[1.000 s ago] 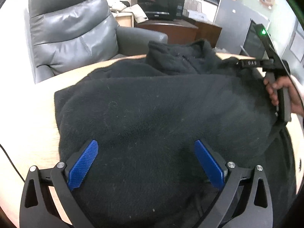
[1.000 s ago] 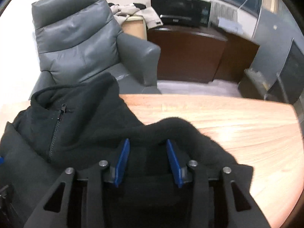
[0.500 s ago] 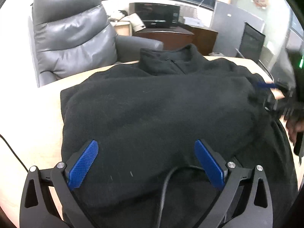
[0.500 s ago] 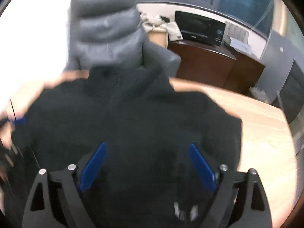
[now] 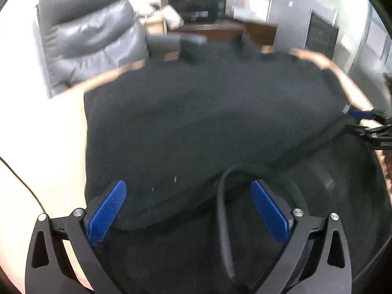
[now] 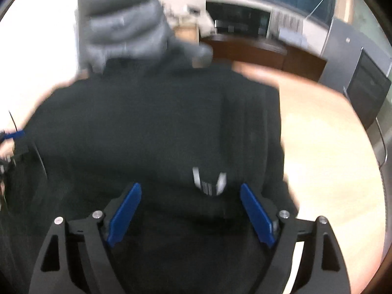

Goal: Fold clothes

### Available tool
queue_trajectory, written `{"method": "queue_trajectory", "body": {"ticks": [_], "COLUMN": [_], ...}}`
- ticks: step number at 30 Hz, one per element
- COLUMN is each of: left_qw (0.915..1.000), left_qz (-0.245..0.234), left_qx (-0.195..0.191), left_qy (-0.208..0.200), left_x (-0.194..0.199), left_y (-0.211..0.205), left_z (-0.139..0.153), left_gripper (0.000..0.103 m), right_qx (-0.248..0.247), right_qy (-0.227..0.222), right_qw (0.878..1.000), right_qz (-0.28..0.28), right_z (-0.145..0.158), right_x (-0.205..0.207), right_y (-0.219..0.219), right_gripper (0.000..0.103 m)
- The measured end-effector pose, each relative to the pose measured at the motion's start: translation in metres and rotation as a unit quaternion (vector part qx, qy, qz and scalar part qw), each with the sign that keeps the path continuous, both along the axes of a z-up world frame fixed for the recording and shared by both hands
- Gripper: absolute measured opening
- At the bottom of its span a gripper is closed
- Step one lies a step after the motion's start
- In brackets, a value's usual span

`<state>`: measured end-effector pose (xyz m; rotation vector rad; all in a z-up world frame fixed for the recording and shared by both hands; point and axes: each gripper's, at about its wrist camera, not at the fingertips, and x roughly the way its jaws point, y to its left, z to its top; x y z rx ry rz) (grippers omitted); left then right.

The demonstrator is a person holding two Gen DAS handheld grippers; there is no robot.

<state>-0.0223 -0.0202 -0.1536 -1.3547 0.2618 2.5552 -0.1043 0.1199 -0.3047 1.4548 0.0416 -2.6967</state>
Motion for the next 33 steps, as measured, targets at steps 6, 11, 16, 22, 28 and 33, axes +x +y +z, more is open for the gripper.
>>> {"method": "queue_trajectory", "body": {"ticks": [6,11,16,22,28,33], "left_qw": [0.9999,0.9969,0.9830,0.9554,0.9265,0.8928], "left_qz": [0.003,0.070,0.127,0.222,0.327,0.401], "left_qx": [0.001,0.026,-0.026,-0.050,-0.008,0.076], "left_qy": [0.015,-0.023,-0.130,-0.188,-0.187,-0.191], "left_x": [0.040,0.115,0.205,0.286,0.351,0.404], "left_y": [-0.004,-0.054,-0.104,-0.162,-0.190,-0.199], "left_z": [0.038,0.087,0.085,0.092,0.084,0.071], "left_gripper": [0.102,0.103,0.103,0.102,0.102,0.097], "right_qx": [-0.008,-0.032,-0.005,-0.002,0.020,0.022], "right_qy": [0.017,0.010,-0.032,-0.058,-0.058,-0.059], "right_qw": [1.000,0.999,0.997,0.993,0.994,0.997], "right_qz": [0.006,-0.041,-0.076,-0.098,-0.085,-0.037], "right_z": [0.029,0.078,0.109,0.112,0.097,0.089], "right_x": [0.043,0.114,0.186,0.245,0.288,0.323], "right_y": [0.007,0.056,0.108,0.135,0.187,0.199], "right_gripper": [0.082,0.082,0.083,0.083,0.083,0.082]}}
